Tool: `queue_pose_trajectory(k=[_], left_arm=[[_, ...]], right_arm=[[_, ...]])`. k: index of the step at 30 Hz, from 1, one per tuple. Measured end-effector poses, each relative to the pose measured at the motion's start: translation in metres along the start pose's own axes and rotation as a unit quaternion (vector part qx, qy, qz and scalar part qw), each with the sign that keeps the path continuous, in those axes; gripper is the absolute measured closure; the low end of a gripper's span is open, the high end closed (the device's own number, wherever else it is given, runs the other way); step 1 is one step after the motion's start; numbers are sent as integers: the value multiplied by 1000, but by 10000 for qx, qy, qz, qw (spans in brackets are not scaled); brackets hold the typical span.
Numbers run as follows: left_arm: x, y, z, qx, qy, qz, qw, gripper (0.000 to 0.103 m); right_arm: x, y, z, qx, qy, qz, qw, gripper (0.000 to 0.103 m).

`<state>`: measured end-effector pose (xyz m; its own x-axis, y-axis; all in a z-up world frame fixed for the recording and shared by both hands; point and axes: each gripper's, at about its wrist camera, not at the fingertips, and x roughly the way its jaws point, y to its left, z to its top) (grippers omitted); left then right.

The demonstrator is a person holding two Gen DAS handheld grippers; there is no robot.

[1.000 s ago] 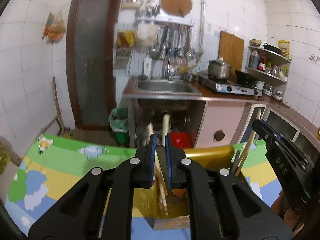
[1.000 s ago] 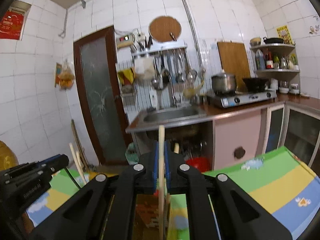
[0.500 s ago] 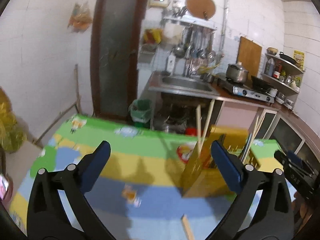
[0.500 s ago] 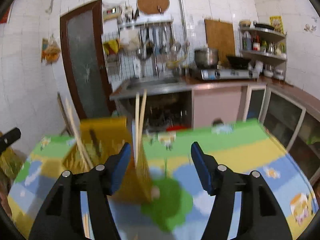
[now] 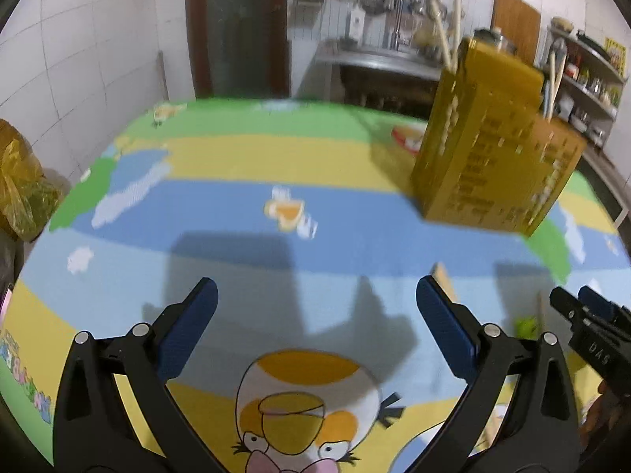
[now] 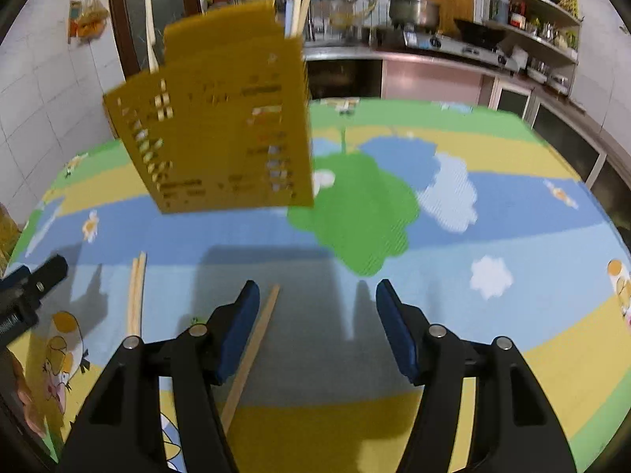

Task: Organize utensils
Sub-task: 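Grasp a chopstick with the right gripper while the left grasps another chopstick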

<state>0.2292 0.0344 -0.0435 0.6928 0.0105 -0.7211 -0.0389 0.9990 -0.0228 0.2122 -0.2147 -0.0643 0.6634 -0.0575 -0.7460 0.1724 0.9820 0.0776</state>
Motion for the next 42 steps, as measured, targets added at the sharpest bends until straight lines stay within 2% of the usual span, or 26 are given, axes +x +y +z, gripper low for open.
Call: queue_pose_trajectory(k=[4,5,7,9,11,16,25,31,36,42], left_arm=[[5,0,-5,47,105,84,9999,6],[5,0,-5,29,119,79,9999,6],[6,-1,-5,-16,155,51,9999,6],[6,-4,-5,-39,167,50,9998,6],[6,-9,-5,-25,209,39,9998,6],[7,-26,-7,10,364,-75,9993,6],[19,-52,-15,213,608,27,9979,6],[20,-53,-20,232,653,132,9975,6],[22,-56,-18,244,676,227,9972,6],[18,-55,-11,84,570,151,9982,6]], right_arm=[[8,11,-3,116,277,44,9995,57],[11,15,-4,92,319,-23,9994,57],[11,23,-5,38,311,-132,9994,64],[11,30,-5,-13,335,-121,9994,85],[10,36,-6,-103,331,-135,9993,94],[6,35,-9,-251,292,27,9993,97],[0,-6,-11,-181,330,-1,9993,97],[0,-25,-14,-14,296,126,9995,97],[2,-26,-14,-15,249,164,9996,97],[2,-31,-16,55,224,288,9993,97]])
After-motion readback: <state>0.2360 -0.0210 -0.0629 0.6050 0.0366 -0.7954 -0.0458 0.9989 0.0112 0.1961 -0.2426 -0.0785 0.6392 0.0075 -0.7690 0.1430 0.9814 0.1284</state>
